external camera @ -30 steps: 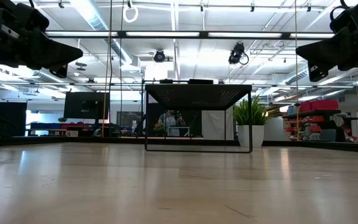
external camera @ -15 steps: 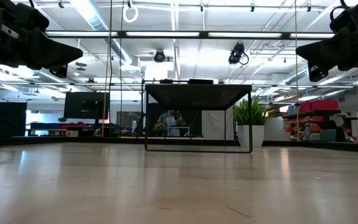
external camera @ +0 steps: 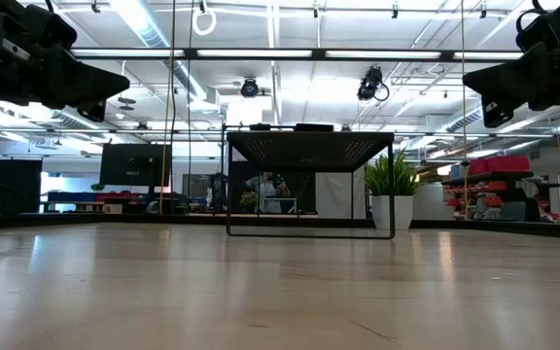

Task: Pick & Place Mini shaped plates
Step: Return to Home Position

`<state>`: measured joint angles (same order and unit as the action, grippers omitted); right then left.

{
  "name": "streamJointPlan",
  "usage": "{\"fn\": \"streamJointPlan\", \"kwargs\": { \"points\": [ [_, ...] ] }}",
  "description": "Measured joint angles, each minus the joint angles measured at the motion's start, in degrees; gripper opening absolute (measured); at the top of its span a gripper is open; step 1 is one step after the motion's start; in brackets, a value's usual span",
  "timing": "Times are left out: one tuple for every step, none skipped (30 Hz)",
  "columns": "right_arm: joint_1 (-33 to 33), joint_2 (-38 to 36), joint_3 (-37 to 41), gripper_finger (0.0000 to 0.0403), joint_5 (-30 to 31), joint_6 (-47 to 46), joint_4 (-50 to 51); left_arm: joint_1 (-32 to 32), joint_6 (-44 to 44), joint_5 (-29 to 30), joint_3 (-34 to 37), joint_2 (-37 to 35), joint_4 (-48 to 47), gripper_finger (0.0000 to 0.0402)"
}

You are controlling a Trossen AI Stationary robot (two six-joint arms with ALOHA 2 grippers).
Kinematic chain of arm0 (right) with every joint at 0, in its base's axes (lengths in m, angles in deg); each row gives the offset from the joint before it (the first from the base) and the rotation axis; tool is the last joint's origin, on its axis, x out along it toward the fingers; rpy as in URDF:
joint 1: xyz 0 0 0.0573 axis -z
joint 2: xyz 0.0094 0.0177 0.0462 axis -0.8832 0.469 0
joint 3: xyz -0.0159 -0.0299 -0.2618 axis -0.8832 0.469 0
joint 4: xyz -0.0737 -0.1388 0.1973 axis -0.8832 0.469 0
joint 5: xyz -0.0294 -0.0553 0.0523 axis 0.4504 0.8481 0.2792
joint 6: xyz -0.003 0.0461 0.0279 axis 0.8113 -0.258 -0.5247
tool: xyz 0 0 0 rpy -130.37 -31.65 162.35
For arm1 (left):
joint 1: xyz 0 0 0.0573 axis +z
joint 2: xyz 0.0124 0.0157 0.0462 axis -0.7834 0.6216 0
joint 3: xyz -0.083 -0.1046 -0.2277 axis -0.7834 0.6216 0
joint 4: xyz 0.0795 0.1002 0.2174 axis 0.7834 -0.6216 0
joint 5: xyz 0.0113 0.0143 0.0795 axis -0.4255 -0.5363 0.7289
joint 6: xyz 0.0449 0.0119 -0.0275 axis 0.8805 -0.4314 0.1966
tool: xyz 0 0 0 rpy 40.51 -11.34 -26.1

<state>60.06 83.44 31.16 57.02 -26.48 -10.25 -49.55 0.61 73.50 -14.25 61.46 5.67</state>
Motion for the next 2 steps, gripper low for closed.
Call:
{"fn": "streamJointPlan", "kwargs": {
  "points": [
    [0.0,0.0,0.0,0.0016,0.0,0.0,0.0,0.0,0.0,0.0,0.0,0.0,0.0,0.0032],
    [0.0,0.0,0.0,0.0016,0.0,0.0,0.0,0.0,0.0,0.0,0.0,0.0,0.0,0.0032]
  ]
}}
